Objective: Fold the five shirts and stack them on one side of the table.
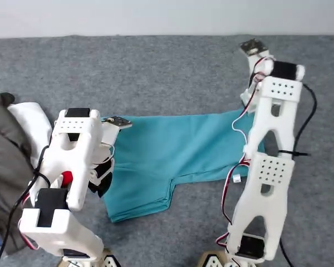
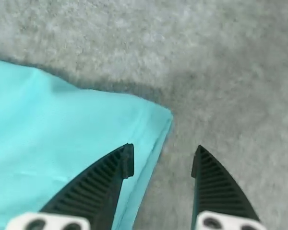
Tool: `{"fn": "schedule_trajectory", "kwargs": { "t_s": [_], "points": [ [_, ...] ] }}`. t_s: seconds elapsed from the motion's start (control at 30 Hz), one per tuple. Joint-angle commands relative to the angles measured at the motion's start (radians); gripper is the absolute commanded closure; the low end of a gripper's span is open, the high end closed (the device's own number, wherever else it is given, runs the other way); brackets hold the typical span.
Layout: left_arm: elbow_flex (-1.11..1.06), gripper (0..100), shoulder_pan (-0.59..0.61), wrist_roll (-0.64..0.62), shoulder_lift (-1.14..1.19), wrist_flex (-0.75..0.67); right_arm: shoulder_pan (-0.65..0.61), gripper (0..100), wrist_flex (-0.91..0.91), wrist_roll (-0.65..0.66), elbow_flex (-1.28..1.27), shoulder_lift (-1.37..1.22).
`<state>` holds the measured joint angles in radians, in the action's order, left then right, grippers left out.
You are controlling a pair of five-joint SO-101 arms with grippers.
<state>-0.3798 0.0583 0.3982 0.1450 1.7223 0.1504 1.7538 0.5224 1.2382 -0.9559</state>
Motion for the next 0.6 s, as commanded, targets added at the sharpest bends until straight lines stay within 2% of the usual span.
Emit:
{"fn": "schedule_trajectory", "kwargs": {
  "t_s": [0.0,0.27,0.57],
  "points": [
    [0.033,92,-0.002,-0.009,-0.017,0.032,0.010,81.4,0.045,-0.046,-0.201,0.219],
    [0.035,92,-0.002,-0.008,-0.017,0.032,0.012,83.4,0.041,-0.158,-0.697,0.481],
    [0.035,92,-0.002,-0.008,-0.017,0.032,0.030,83.4,-0.007,-0.226,-0.813,0.433]
  ]
}}
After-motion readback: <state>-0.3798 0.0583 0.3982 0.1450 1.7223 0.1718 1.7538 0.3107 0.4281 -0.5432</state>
